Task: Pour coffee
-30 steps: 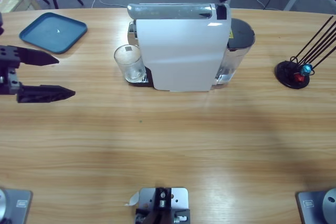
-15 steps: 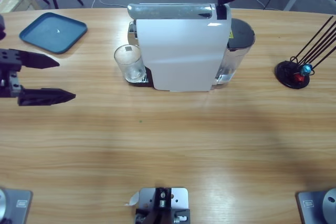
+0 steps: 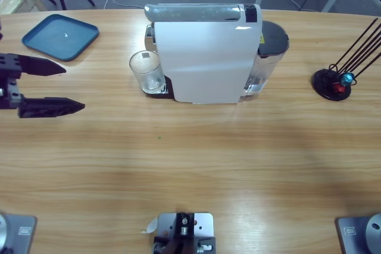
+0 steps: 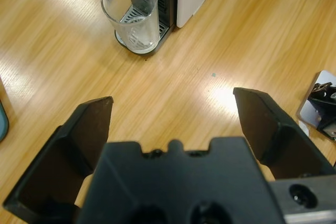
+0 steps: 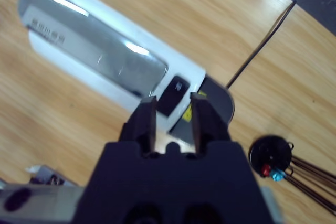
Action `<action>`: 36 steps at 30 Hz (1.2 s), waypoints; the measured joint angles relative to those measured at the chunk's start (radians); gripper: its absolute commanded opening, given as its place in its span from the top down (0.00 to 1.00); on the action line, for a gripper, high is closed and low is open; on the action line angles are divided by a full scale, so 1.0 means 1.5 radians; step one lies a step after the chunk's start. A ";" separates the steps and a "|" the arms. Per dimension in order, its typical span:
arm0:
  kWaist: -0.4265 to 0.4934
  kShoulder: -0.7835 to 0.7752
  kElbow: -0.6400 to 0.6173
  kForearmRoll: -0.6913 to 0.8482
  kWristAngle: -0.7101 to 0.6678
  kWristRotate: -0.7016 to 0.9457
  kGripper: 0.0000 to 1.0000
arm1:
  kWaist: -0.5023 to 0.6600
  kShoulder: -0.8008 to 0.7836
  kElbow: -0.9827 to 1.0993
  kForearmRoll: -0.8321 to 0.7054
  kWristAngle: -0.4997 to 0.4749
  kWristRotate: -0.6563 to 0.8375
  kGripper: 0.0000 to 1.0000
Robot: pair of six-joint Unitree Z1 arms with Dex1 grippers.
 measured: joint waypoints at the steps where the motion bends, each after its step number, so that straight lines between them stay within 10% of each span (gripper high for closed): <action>1: 0.000 -0.002 0.000 0.000 0.000 -0.003 0.00 | 0.003 -0.014 0.024 -0.010 0.000 0.000 0.00; 11: 0.000 -0.027 0.000 -0.001 0.000 -0.024 0.00 | 0.008 -0.217 0.342 -0.233 0.002 0.030 0.00; 36: 0.000 -0.076 0.002 -0.001 0.000 -0.054 0.00 | 0.008 -0.196 0.311 -0.245 -0.012 0.081 0.00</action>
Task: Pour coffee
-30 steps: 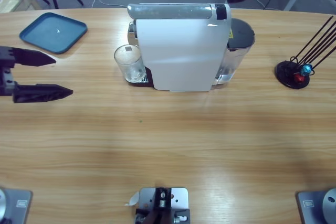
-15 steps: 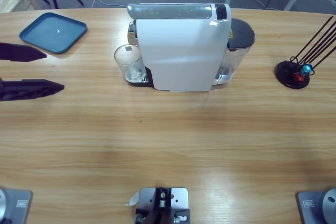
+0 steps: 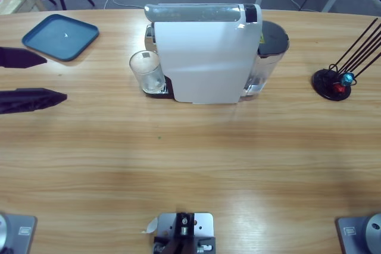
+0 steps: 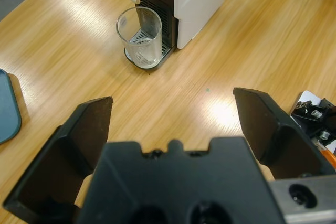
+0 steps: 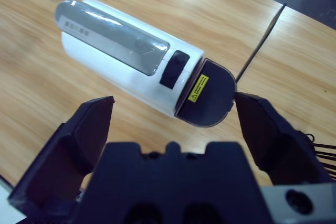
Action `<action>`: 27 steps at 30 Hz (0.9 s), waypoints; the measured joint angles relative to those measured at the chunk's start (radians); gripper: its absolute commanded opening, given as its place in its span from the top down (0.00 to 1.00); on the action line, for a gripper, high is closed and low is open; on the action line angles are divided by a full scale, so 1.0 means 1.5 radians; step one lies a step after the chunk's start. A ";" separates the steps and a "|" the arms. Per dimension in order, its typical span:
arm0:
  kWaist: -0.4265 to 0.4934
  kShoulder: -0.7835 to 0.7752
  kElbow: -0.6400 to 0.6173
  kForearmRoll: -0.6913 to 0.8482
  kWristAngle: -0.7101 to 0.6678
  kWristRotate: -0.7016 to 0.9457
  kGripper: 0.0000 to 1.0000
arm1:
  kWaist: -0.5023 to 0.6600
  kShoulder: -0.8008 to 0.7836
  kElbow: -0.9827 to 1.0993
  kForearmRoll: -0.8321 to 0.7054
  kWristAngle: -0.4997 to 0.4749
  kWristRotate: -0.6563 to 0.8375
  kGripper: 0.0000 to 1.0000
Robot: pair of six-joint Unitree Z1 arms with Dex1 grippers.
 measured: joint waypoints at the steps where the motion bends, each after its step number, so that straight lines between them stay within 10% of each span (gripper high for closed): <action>1: 0.000 0.000 0.000 0.000 0.000 0.000 0.00 | 0.000 0.005 -0.001 -0.001 -0.003 0.000 0.00; 27: 0.000 0.008 0.000 0.000 0.000 0.000 0.00 | 0.000 0.012 0.014 0.002 -0.015 -0.005 0.00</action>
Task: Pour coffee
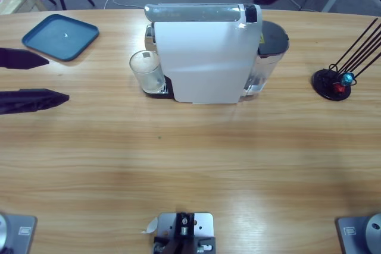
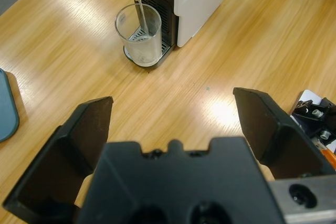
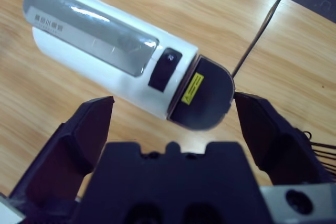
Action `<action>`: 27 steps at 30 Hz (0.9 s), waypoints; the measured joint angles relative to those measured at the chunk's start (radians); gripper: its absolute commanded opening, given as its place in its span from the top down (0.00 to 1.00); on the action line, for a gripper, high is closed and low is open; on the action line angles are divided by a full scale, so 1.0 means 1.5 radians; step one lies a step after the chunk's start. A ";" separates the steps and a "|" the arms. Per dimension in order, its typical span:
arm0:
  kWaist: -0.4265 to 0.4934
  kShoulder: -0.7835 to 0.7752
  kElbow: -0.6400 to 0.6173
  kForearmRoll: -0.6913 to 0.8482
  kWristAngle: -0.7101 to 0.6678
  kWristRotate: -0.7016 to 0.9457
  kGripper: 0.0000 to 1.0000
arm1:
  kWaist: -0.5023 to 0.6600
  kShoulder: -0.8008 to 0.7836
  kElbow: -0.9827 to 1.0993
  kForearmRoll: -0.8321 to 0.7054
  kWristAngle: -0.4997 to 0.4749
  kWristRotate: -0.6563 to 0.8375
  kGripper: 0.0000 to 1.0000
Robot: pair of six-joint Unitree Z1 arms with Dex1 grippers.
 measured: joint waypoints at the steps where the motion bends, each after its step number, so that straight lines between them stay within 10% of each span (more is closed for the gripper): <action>1: 0.000 0.000 0.001 0.000 0.000 0.000 0.00 | 0.000 -0.018 0.016 0.001 0.000 -0.002 0.00; 14: 0.000 -0.038 0.039 0.019 0.000 0.000 0.00 | 0.000 -0.305 0.494 -0.256 -0.035 -0.092 0.00; 27: 0.000 -0.080 0.052 0.080 0.000 0.000 0.00 | -0.001 -0.388 0.580 -0.257 -0.001 -0.101 0.00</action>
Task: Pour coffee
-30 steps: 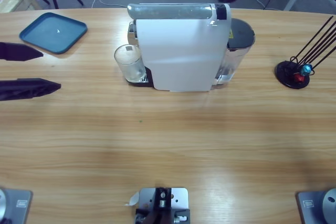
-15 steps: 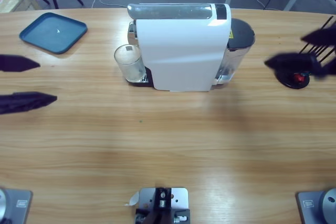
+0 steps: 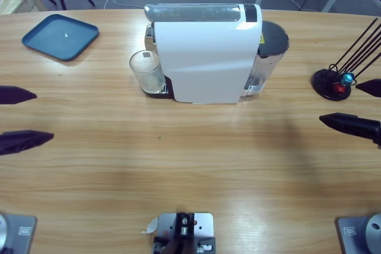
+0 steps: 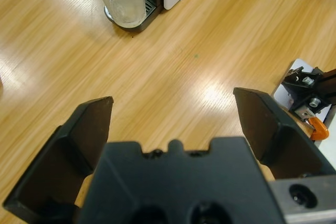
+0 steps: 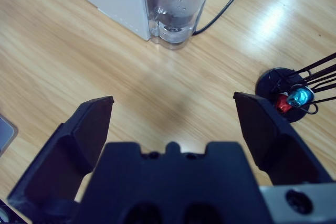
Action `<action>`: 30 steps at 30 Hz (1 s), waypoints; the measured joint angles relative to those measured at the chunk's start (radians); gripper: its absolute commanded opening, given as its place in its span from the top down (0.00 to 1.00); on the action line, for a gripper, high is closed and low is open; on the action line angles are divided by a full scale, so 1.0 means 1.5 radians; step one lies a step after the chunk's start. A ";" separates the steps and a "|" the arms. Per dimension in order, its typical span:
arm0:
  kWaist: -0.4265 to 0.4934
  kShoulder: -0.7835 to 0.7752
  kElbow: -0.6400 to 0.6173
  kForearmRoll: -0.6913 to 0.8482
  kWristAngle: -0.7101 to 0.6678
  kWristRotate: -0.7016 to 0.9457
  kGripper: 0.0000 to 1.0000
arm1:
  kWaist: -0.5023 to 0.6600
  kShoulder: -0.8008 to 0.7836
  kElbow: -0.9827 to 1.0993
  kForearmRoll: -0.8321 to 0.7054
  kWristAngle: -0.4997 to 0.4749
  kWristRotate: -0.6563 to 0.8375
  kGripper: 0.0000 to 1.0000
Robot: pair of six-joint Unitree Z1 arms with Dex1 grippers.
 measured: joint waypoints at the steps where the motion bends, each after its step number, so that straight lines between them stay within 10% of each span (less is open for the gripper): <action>1: 0.000 -0.003 0.005 0.000 0.000 0.001 0.00 | 0.000 -0.003 0.004 -0.001 0.000 0.000 0.00; 30: -0.002 -0.028 0.105 -0.106 -0.037 0.023 0.00 | 0.000 -0.019 0.019 -0.016 0.000 0.018 0.00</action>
